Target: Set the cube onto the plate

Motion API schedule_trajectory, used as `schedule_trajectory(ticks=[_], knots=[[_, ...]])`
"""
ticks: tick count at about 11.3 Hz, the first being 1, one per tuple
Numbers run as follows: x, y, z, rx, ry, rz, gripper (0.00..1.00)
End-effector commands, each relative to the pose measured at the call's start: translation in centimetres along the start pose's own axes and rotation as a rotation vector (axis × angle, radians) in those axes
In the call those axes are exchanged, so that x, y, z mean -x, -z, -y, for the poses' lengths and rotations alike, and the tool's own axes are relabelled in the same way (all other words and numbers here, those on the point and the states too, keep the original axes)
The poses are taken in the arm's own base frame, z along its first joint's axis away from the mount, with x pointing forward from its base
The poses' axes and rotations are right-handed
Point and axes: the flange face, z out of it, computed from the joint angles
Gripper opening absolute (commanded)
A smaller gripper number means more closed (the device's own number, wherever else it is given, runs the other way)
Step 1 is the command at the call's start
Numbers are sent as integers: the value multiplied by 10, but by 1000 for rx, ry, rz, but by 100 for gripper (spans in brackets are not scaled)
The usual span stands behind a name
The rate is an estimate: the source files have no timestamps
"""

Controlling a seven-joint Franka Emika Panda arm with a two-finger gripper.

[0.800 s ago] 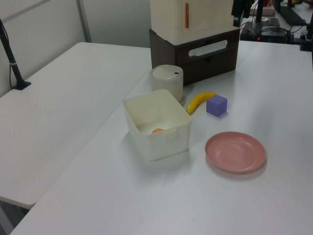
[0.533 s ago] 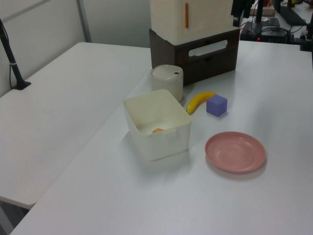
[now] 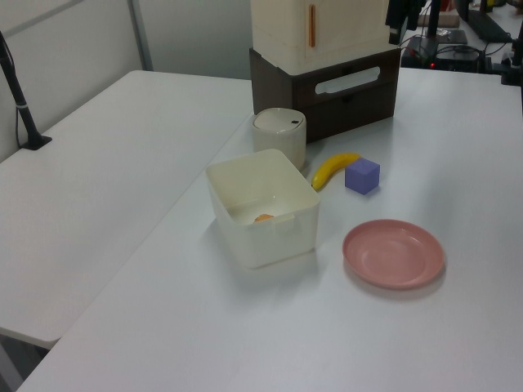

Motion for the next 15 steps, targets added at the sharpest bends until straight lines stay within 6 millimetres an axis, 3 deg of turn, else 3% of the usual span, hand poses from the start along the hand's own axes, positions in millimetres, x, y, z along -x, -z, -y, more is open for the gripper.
schedule_trajectory(ticks=[1, 15], knots=[[4, 10, -1, -33, -32, -12, 100], [4, 13, -5, -66, -48, -19, 100]])
